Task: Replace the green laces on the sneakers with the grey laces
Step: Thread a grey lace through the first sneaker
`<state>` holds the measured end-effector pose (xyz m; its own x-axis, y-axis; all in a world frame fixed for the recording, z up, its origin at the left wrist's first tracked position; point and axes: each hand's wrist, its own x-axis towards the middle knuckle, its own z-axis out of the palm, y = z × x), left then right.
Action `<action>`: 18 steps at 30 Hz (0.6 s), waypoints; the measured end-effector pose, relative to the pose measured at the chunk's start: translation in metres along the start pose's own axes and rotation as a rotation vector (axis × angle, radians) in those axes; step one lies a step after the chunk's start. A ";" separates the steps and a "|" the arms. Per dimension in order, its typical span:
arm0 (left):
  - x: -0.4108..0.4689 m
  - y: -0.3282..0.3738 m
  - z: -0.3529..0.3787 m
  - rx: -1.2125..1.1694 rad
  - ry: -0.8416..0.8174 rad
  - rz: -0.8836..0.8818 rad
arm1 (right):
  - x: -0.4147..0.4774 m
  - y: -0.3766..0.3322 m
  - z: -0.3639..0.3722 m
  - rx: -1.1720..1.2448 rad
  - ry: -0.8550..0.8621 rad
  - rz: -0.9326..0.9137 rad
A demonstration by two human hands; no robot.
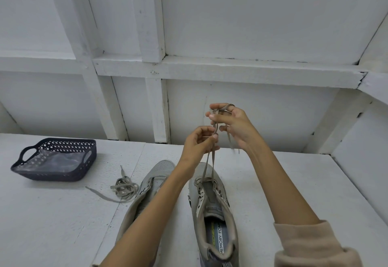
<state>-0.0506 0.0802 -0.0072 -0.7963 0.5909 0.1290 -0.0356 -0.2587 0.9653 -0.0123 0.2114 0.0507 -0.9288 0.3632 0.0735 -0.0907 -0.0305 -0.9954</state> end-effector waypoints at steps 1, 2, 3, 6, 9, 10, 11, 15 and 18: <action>0.001 0.001 0.001 -0.005 -0.004 -0.006 | 0.002 0.001 -0.001 -0.021 -0.017 0.010; 0.001 0.003 0.001 -0.008 -0.009 -0.008 | 0.004 0.002 -0.003 -0.035 -0.035 0.022; 0.002 0.004 0.002 -0.005 -0.012 -0.006 | 0.006 0.002 -0.004 -0.044 -0.048 0.032; 0.006 0.007 0.002 0.031 0.019 0.005 | 0.008 0.004 -0.007 -0.065 -0.015 0.048; 0.010 0.007 -0.003 0.022 0.136 -0.018 | 0.007 0.008 -0.012 -0.096 0.089 0.078; 0.009 0.006 -0.005 0.009 0.165 -0.030 | 0.005 0.011 -0.014 -0.089 0.107 0.103; 0.009 0.005 -0.006 0.001 0.180 -0.040 | 0.004 0.013 -0.016 -0.071 0.121 0.130; 0.006 0.003 -0.008 -0.009 0.202 -0.039 | 0.002 0.028 -0.025 0.211 0.196 0.239; 0.005 0.001 -0.010 -0.026 0.261 -0.047 | 0.006 0.042 -0.038 0.442 0.273 0.308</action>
<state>-0.0604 0.0748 -0.0077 -0.9222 0.3862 0.0183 -0.0888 -0.2578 0.9621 -0.0075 0.2478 0.0070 -0.8154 0.5005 -0.2910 -0.0273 -0.5354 -0.8441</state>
